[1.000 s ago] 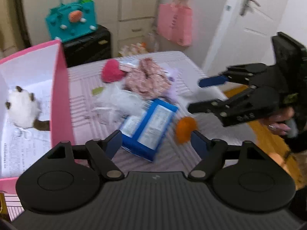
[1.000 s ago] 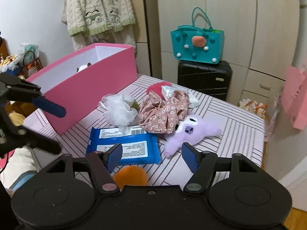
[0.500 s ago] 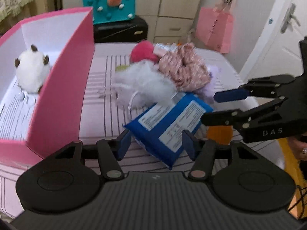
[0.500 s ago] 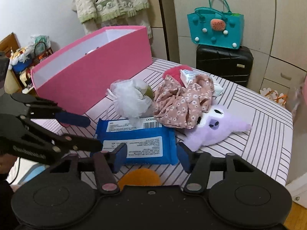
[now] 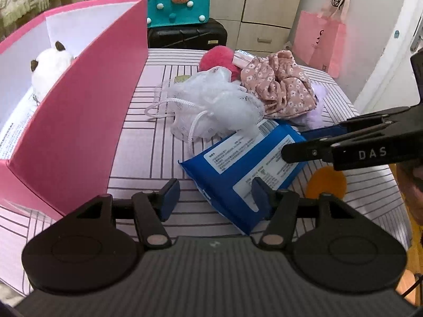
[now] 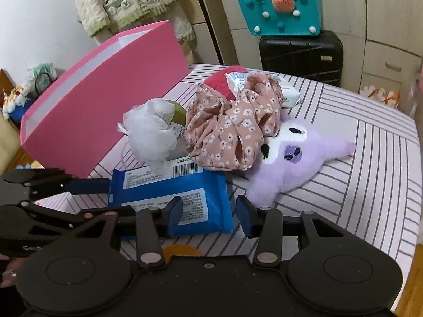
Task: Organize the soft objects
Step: 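Move the left tool back to the blue wet-wipes pack and grasp it, then lift the wet-wipes pack with the left tool and carry it to the box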
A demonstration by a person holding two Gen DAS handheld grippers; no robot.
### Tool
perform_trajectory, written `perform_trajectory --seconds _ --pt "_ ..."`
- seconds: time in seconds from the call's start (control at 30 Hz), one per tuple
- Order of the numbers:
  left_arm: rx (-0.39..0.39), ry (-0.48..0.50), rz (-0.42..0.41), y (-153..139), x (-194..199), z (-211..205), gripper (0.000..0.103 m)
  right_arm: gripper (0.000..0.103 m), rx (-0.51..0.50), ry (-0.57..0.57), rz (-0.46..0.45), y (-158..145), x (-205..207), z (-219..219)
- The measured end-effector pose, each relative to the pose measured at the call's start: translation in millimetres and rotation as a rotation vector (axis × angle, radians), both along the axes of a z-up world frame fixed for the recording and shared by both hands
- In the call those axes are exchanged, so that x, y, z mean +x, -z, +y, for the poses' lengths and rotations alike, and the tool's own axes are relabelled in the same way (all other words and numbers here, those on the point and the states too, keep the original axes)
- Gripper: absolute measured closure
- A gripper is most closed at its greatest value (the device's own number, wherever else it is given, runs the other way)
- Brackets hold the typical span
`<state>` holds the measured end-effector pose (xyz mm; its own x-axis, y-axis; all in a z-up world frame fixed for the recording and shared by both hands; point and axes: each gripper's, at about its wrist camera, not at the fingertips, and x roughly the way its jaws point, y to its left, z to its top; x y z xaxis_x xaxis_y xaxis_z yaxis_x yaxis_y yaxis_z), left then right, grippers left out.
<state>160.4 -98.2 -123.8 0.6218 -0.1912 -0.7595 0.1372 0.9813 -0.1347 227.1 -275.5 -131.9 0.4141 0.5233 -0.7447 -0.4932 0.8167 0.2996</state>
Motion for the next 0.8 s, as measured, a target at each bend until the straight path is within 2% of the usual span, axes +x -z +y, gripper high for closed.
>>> perform_trajectory --seconds 0.07,0.27,0.37,0.53,0.8 --pt "-0.023 -0.009 0.001 0.6 0.0 2.8 0.044 0.054 0.012 -0.003 0.008 0.1 1.2 -1.1" --pt "-0.068 0.011 -0.017 3.0 -4.0 5.1 0.057 0.054 0.014 -0.069 -0.02 2.9 6.3 4.8" --pt "-0.035 0.045 -0.056 4.2 -10.5 -0.4 0.066 0.051 -0.002 -0.092 -0.058 3.3 1.5 10.5" --pt "-0.063 0.061 -0.063 3.2 -10.6 0.0 0.067 0.052 -0.022 -0.097 -0.072 0.3 -6.6 22.5" --pt "-0.079 0.075 -0.071 -3.8 -10.9 4.4 0.067 0.049 0.021 -0.05 -0.023 -9.9 -9.3 23.1"
